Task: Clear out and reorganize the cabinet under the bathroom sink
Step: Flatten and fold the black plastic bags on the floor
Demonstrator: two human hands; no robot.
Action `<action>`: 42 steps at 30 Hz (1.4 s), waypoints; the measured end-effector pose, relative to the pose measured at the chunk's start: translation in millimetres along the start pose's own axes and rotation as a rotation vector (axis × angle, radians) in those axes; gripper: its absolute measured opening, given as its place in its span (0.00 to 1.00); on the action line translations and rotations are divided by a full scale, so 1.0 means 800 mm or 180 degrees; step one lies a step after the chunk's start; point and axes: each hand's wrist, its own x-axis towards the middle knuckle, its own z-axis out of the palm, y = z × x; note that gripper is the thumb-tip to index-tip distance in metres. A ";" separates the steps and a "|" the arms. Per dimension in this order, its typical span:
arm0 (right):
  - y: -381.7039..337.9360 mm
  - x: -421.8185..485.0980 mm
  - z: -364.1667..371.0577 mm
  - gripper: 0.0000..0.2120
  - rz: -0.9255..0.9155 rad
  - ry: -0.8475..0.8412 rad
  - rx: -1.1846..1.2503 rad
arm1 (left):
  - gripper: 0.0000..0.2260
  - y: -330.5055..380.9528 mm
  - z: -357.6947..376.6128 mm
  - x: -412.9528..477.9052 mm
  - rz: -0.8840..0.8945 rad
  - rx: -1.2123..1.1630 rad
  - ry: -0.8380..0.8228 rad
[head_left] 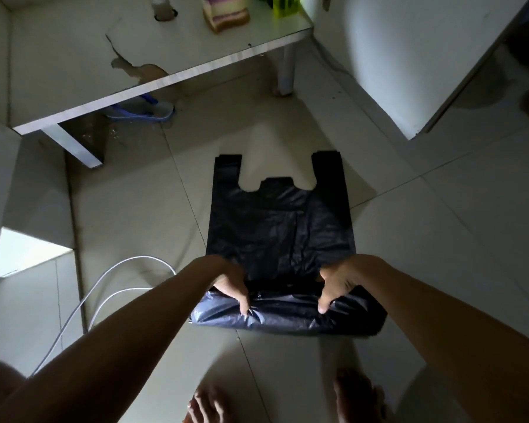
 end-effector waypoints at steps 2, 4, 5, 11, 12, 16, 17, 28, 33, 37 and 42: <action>0.002 -0.008 -0.024 0.42 0.0053 0.0100 -0.0148 | 0.19 -0.006 -0.028 -0.011 -0.0023 0.0121 0.0143; 0.005 -0.021 -0.055 0.40 0.0124 0.0241 -0.0234 | 0.11 -0.014 -0.062 -0.025 -0.0032 0.0196 0.0339; 0.006 -0.027 -0.072 0.38 0.0156 0.0317 -0.0249 | 0.09 -0.018 -0.080 -0.032 -0.0056 0.0189 0.0443; 0.019 -0.053 -0.152 0.36 0.0289 0.0853 -0.0183 | 0.16 -0.050 -0.171 -0.057 -0.0158 -0.0187 0.0954; 0.020 -0.055 -0.161 0.37 0.0311 0.0880 -0.0187 | 0.17 -0.053 -0.179 -0.060 -0.0177 -0.0299 0.0977; 0.025 -0.059 -0.198 0.39 0.0437 0.0897 -0.0231 | 0.09 -0.057 -0.213 -0.063 -0.0209 -0.0670 0.0969; 0.025 -0.061 -0.204 0.39 0.0466 0.0896 -0.0241 | 0.08 -0.058 -0.219 -0.063 -0.0215 -0.0715 0.0980; 0.029 -0.051 -0.259 0.32 0.0547 0.0337 -0.0248 | 0.09 -0.073 -0.260 -0.059 -0.0474 -0.1052 0.0382; 0.036 -0.036 -0.302 0.28 0.0547 0.0471 0.0229 | 0.11 -0.083 -0.302 -0.064 -0.0420 -0.1359 0.0782; 0.038 -0.024 -0.332 0.16 0.0483 0.1037 0.0144 | 0.09 -0.096 -0.338 -0.042 -0.0333 -0.1329 0.1267; 0.051 0.044 -0.341 0.06 0.0386 0.2433 0.0142 | 0.11 -0.117 -0.365 0.020 -0.0333 -0.0765 0.2316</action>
